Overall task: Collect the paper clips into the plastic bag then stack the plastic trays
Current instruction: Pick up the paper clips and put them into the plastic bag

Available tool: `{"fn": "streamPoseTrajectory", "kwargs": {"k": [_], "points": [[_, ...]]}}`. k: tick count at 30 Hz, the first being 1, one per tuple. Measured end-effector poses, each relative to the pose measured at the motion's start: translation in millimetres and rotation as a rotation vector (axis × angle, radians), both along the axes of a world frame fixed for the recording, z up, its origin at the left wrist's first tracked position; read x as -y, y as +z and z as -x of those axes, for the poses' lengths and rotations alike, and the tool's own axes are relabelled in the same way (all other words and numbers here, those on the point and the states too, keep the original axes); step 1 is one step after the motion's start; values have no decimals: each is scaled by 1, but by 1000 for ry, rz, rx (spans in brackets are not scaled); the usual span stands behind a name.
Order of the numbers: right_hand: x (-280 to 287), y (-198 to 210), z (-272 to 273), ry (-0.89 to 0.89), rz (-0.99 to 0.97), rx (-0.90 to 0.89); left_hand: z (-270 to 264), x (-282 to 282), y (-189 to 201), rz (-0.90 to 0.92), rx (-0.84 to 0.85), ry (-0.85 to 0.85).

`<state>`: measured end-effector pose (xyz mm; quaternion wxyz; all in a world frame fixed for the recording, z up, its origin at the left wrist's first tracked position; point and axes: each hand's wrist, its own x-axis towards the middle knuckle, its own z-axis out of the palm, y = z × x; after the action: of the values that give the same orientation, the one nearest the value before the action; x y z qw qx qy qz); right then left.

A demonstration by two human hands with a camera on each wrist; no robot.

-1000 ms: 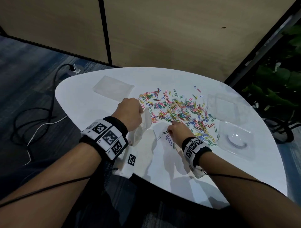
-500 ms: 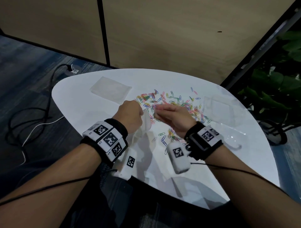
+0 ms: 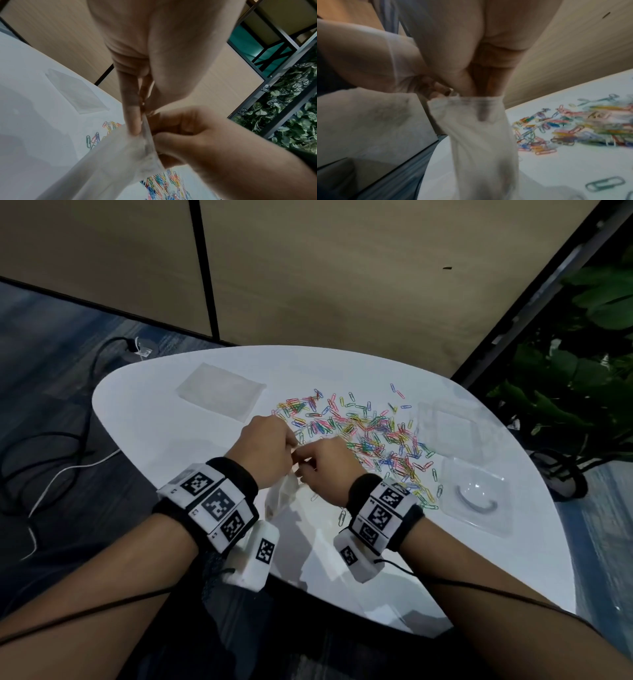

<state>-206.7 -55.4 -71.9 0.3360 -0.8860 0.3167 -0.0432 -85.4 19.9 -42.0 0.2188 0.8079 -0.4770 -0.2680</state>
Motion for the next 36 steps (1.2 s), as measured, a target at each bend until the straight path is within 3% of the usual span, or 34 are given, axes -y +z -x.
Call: {"fn": "streamPoseTrajectory", "kwargs": {"k": [3,5,8,10,15,20,25,33,36], "points": [[20,4,11,-203,-182,232,-3,0,0,0,-10,54],[41,-3,23,-306,-204,235,-8,-2,-1,2,-17,74],[65,-27,46,-213,43,-248,-16,-5,-3,3,-20,87],[67,-49,56,-114,104,-491,-20,-8,-3,-4,-15,89],[35,-98,47,12,41,-566,-27,-15,-3,-11,-6,87],[-3,-110,44,276,300,-665,-30,-21,0,-24,1,87],[5,-123,64,220,333,-807,-30,-21,3,-41,5,71],[29,-132,68,134,491,-456,-22,-17,2,-57,41,33],[43,-118,66,-46,387,-395,-23,-18,1,-55,37,34]]}}
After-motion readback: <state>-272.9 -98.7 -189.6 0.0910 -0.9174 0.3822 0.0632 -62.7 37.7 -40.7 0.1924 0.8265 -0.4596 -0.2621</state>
